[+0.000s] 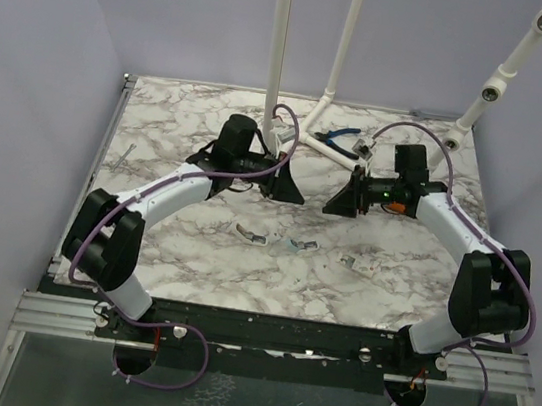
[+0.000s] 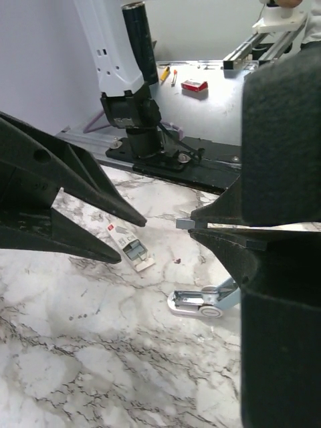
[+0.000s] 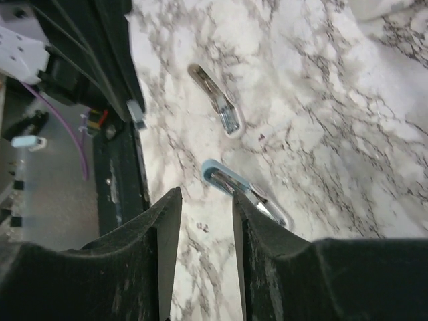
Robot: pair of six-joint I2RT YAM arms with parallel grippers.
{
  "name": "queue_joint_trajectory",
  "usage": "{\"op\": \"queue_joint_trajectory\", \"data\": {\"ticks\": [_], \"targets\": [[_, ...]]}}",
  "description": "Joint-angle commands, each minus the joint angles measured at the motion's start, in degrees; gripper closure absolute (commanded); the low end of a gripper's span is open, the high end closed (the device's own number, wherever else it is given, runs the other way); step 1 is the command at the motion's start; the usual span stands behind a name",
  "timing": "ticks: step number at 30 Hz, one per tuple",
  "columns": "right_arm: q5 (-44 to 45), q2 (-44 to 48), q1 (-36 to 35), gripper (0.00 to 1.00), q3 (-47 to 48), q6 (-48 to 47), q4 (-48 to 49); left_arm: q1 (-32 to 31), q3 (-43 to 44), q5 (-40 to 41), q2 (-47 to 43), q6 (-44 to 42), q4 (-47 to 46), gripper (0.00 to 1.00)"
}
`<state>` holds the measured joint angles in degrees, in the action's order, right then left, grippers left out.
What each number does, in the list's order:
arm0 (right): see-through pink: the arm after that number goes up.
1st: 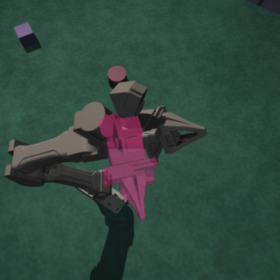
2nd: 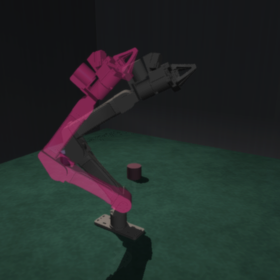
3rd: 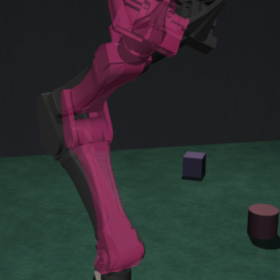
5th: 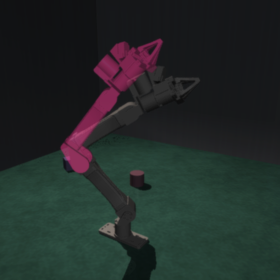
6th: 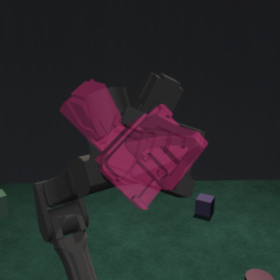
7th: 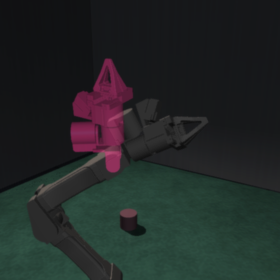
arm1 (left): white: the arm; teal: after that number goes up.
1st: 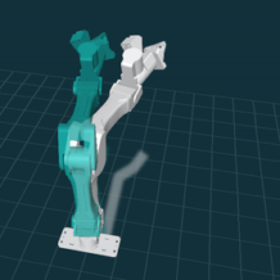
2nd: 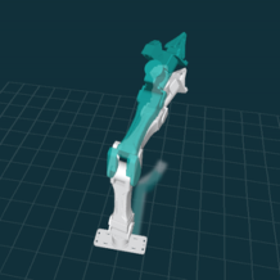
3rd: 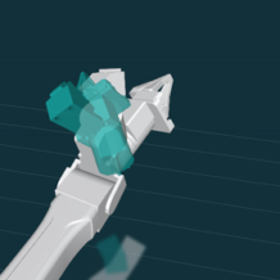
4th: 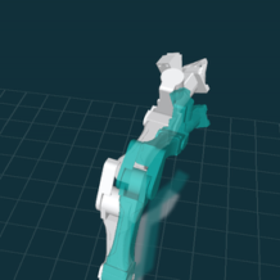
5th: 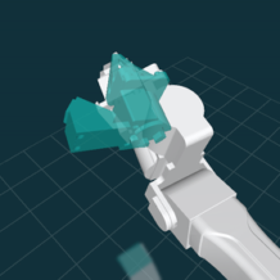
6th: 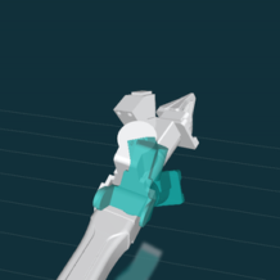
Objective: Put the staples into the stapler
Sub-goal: Adjust the staple.
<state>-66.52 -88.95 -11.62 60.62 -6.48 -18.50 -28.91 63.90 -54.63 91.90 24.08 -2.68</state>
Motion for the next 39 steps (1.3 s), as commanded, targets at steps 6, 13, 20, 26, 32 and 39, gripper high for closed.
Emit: {"op": "queue_joint_trajectory", "data": {"ticks": [6, 13, 20, 26, 32, 39], "targets": [[13.24, 1.97, -0.80, 0.57, -2.53, -25.77, -12.00, -0.45, -0.37, 8.43, -8.68, -12.17, 24.43, 1.00], [14.68, 4.24, -0.94, 0.57, -9.39, -24.64, -5.34, -0.36, -5.92, 14.75, -13.03, -15.21, 34.52, 1.00], [17.27, 6.96, -0.93, 0.57, -10.35, -25.12, -4.51, 1.11, -11.60, 18.84, -15.62, -11.23, 33.12, 0.99], [17.78, 5.82, -0.86, 0.57, -10.11, -25.05, -4.43, 1.78, -8.54, 19.71, -10.49, -8.26, 33.18, 0.98], [18.77, 5.15, -0.86, 0.57, -9.86, -25.51, -4.11, 2.09, -6.93, 22.77, -6.65, -5.73, 33.42, 1.00], [19.40, 4.42, -0.86, 0.57, -9.72, -25.64, -4.15, 3.04, -6.62, 22.72, -4.49, -1.95, 33.01, 1.00]]}}
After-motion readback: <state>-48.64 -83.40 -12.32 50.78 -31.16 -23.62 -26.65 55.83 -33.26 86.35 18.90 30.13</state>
